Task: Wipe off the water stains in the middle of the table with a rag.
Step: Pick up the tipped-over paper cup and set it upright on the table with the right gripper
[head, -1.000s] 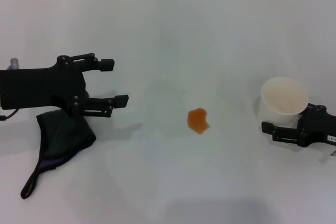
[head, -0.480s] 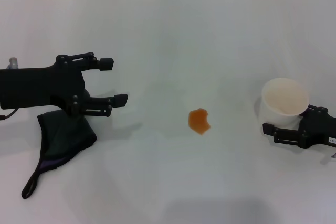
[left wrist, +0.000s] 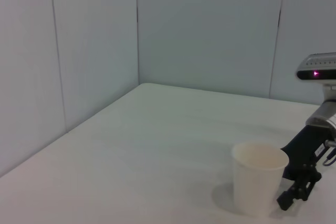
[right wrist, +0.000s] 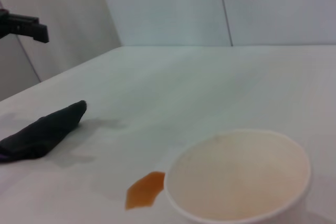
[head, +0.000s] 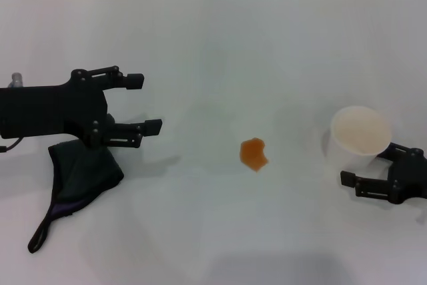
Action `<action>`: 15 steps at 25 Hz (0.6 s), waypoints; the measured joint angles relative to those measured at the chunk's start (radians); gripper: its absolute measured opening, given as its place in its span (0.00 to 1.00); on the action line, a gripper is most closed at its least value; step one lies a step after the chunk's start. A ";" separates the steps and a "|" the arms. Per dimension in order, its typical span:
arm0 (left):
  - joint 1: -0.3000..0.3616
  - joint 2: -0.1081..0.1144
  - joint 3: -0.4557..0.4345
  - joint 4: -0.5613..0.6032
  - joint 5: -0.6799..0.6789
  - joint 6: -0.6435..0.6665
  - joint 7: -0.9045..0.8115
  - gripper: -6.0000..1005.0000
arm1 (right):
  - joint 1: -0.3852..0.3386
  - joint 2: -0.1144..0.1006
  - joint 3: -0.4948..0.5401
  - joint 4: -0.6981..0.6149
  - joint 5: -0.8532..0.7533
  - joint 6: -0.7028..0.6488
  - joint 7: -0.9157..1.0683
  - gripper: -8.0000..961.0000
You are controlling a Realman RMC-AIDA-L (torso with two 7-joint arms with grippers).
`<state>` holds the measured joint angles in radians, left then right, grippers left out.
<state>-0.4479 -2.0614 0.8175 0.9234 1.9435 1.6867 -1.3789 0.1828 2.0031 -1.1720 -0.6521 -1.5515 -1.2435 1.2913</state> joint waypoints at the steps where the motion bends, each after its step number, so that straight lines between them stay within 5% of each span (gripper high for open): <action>1: 0.000 0.000 0.000 0.000 0.000 -0.001 0.000 0.88 | -0.004 0.000 0.000 -0.007 -0.005 -0.005 0.003 0.91; 15: 0.006 0.003 0.000 -0.001 0.000 -0.003 0.001 0.88 | -0.016 0.004 -0.001 -0.062 -0.032 -0.048 0.023 0.90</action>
<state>-0.4420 -2.0587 0.8176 0.9227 1.9438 1.6841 -1.3775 0.1665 2.0071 -1.1734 -0.7146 -1.5830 -1.2919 1.3140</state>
